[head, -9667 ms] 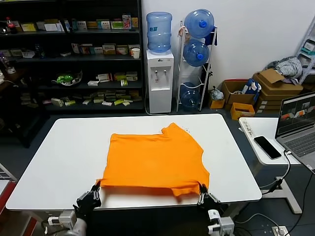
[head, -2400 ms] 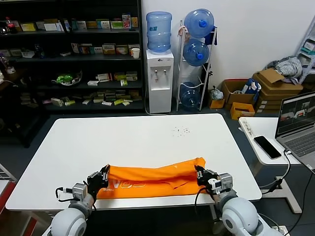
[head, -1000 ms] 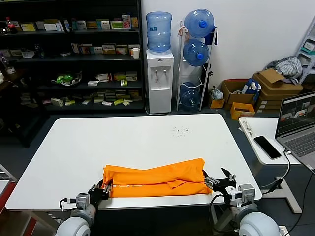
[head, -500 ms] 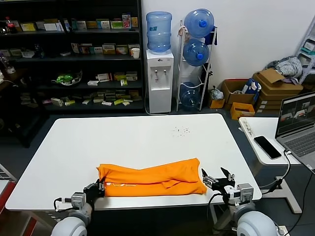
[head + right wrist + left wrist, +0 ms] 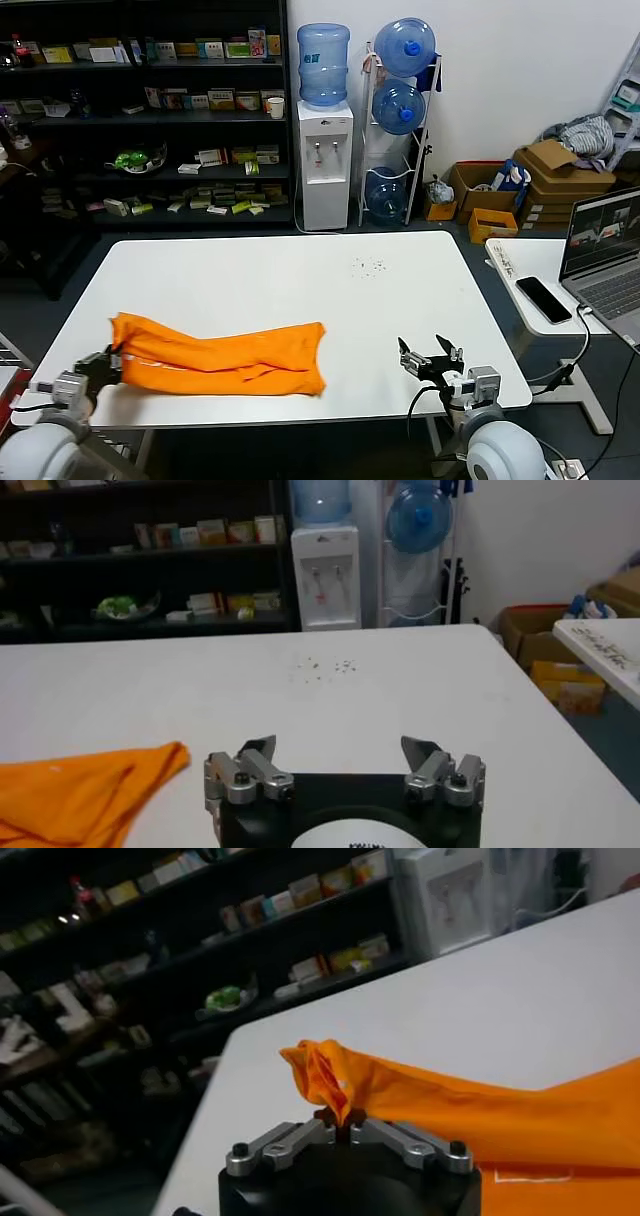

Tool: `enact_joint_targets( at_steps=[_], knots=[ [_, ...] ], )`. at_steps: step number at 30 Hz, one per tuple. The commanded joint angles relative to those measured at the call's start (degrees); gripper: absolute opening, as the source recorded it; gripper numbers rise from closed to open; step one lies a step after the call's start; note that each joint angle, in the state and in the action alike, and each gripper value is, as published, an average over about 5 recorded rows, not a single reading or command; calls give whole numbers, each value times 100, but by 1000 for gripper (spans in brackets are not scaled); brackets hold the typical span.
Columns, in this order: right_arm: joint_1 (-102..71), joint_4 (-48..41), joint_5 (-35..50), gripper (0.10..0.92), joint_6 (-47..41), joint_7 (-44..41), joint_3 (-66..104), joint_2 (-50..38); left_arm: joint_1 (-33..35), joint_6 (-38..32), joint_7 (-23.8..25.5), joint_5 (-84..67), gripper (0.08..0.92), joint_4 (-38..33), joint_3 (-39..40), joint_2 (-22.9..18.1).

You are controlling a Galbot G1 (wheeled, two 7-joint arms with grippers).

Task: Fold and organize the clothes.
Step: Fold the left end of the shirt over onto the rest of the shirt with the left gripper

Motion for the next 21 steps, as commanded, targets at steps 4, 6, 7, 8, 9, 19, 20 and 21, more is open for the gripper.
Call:
enact_joint_targets(
  at_steps=[4, 6, 7, 8, 9, 19, 20, 21],
  knots=[
    [202, -214, -75, 823, -28, 39, -203, 186, 640, 60, -47, -581, 132, -1035, -398, 416],
    [212, -239, -90, 823, -46, 61, -229, 223, 435, 267, -255, -953, 132, -1502, 106, 174],
    [213, -248, -96, 823, -58, 76, -240, 242, 279, 396, -365, -1136, 132, -1694, 391, 33],
    [209, -251, -101, 823, -70, 90, -244, 260, 127, 504, -460, -1270, 132, -1822, 627, -82],
    [201, -251, -104, 823, -83, 104, -243, 280, -38, 605, -535, -1404, 132, -1921, 854, -201],
    [109, -286, -149, 823, -161, 176, -213, 497, -1137, 977, -981, -1824, 132, -1804, 2282, -832],
    [110, -294, -154, 823, -170, 185, -222, 523, -1245, 1006, -1022, -1831, 132, -1757, 2383, -897],
    [112, -299, -159, 823, -177, 193, -231, 544, -1337, 1031, -1060, -1839, 132, -1722, 2476, -952]
  ],
)
